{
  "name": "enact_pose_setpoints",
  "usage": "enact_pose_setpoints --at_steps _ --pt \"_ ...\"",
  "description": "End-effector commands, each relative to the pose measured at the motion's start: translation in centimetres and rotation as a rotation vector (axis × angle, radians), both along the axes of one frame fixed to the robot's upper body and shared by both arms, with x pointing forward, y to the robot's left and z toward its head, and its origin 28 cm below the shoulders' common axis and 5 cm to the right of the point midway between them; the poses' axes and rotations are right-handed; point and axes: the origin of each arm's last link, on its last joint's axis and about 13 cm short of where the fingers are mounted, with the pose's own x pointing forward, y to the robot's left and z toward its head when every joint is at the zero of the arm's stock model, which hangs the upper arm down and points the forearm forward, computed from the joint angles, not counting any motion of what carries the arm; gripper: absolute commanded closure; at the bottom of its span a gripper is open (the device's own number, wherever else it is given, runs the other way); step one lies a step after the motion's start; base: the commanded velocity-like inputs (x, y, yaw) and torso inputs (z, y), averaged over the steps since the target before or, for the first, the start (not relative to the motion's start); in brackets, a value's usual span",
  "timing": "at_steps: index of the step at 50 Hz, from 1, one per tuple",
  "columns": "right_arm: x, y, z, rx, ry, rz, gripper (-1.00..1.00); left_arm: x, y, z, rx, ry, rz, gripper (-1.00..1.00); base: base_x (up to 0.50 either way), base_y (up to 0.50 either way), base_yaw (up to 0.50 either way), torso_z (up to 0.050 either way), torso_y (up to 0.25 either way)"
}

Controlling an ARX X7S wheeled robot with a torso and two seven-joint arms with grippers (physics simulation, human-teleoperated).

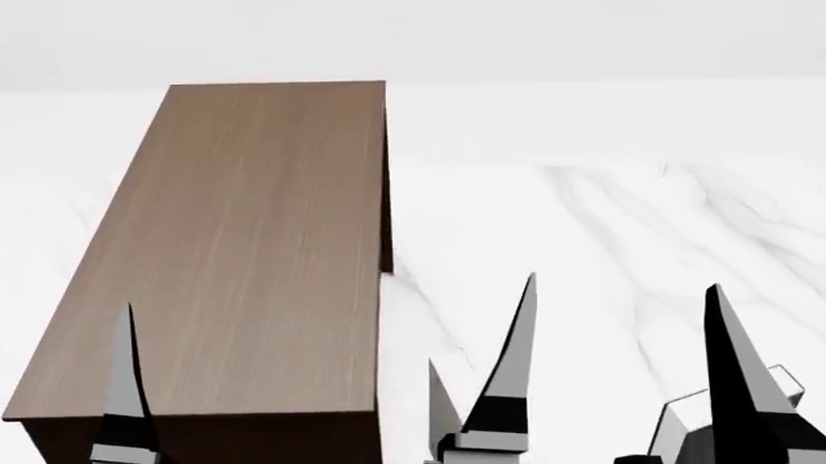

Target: Pick up the book in the middle and place it on the cabinet shelf.

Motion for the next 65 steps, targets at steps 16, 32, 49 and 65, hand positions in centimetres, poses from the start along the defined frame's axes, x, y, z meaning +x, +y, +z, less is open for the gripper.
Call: enact_pose_setpoints --at_steps 16,32,49,65 --pt "0.11 -0.26 0.01 0.008 -0.01 -0.013 -1.0 0.02 -0.03 0.29 -0.019 -0.033 -0.053 -1.0 0.0 0.0 -0.5 0.0 0.0" --pt "0.51 -0.18 -0.18 -0.08 0.016 -0.085 -1.0 0.15 0.07 0.3 -0.042 -0.006 -0.051 -1.0 0.0 0.0 -0.11 0.019 0.0" --pt "0.63 0.0 -0.3 -0.088 0.022 -0.082 -1.0 0.18 0.12 0.19 -0.04 -0.001 -0.048 -1.0 0.0 0.0 0.0 0.05 0.0" --pt "0.57 -0.14 -0.34 -0.085 0.025 -0.087 -1.0 0.06 0.07 0.29 -0.044 -0.001 -0.049 -1.0 0.0 0.0 0.0 0.05 -0.003"
